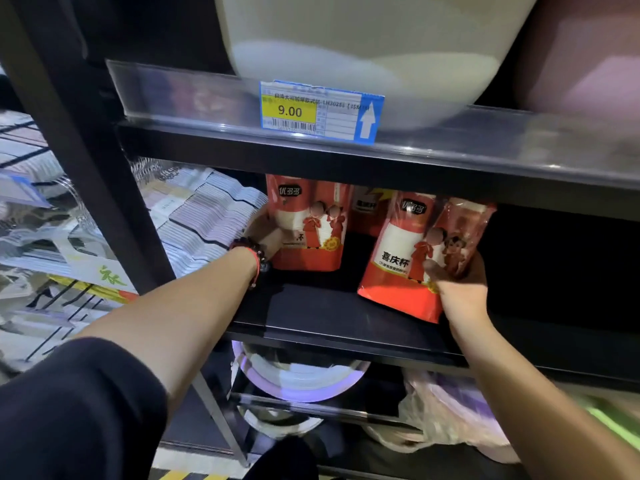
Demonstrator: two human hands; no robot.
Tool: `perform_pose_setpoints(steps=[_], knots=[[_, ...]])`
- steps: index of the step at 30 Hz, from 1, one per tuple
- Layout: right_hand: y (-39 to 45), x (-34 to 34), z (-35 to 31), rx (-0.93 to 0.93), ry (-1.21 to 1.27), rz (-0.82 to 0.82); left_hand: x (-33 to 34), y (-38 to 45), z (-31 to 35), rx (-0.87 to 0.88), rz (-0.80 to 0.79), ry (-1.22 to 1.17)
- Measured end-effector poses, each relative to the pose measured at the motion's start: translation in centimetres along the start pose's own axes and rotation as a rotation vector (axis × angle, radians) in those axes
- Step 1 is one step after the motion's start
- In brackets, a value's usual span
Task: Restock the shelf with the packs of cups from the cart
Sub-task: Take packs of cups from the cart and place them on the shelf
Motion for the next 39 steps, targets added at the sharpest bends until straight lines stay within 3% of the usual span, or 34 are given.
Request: perform_pose_setpoints(steps=[5, 15, 21, 27, 35, 39], knots=[[2.0, 1.3, 1.0, -0.028, -0.052, -0.031, 0.5, 2.6, 0.0, 0.024, -0.048, 0.154], [4.7, 3.8, 2.0, -0.080, -0.207, -0.107, 1.4, 5.5, -0.1, 0.028, 0.001, 0.147], [6.4, 5.9, 1.1, -0.228, -0.139, -0.284, 1.3, 6.2, -0.6, 0.011, 0.080, 0.172], [7.9, 7.8, 1.0, -0.087, -0.165, -0.269, 1.7, 5.2, -1.1, 0.007, 0.189, 0.182], [7.6, 8.9, 0.0, -0.033, -0.126, -0.262, 2.0, 4.6, -1.2, -0.042, 0.194, 0.139], [7.6, 9.0, 0.1, 0.016, -0.090, -0.259, 2.1, 4.5, -1.5, -0.161, 0.176, 0.118]])
Point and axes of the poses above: each hand's wrist, its own y-axis towards the middle knuckle, its own x-axis out of the palm, z = x × y, the point moved 4 cm from there along y, towards the middle knuckle
